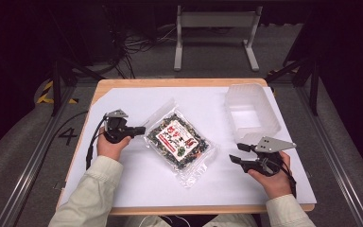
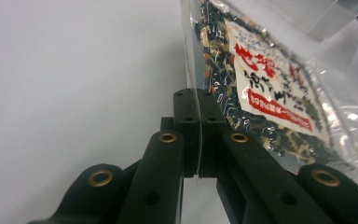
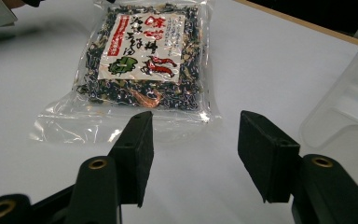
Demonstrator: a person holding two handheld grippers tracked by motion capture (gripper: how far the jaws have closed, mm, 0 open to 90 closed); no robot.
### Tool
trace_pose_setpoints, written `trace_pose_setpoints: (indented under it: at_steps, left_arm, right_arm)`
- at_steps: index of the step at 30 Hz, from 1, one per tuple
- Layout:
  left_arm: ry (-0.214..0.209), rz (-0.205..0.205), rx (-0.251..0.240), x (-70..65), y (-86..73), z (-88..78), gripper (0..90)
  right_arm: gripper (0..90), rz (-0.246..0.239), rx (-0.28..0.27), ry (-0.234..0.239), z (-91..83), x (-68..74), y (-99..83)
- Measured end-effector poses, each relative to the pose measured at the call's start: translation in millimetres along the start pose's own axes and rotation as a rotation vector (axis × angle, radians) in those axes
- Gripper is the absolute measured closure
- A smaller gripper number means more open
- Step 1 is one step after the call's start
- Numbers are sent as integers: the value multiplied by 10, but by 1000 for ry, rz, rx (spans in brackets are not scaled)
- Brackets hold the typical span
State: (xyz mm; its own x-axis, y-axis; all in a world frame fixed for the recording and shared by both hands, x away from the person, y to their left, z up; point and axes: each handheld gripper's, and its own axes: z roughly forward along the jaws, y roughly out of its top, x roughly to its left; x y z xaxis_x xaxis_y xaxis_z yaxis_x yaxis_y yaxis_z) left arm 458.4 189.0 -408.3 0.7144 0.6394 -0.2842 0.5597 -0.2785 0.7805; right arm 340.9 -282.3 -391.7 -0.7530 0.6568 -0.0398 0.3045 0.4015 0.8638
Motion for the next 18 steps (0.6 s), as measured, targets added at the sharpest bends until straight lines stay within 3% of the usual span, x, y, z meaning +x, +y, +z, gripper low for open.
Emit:
trace_pose_setpoints:
  at_steps: [8, 18]
  left_arm:
    - [-56, 38, -109, -178, 173, -245, 897]
    - [-91, 145, -224, -488, 363, -596, 897]
  right_arm:
    - [455, 2, -17, 2, -36, 10, 25]
    - [459, 1, -46, 8, -83, 38, 80]
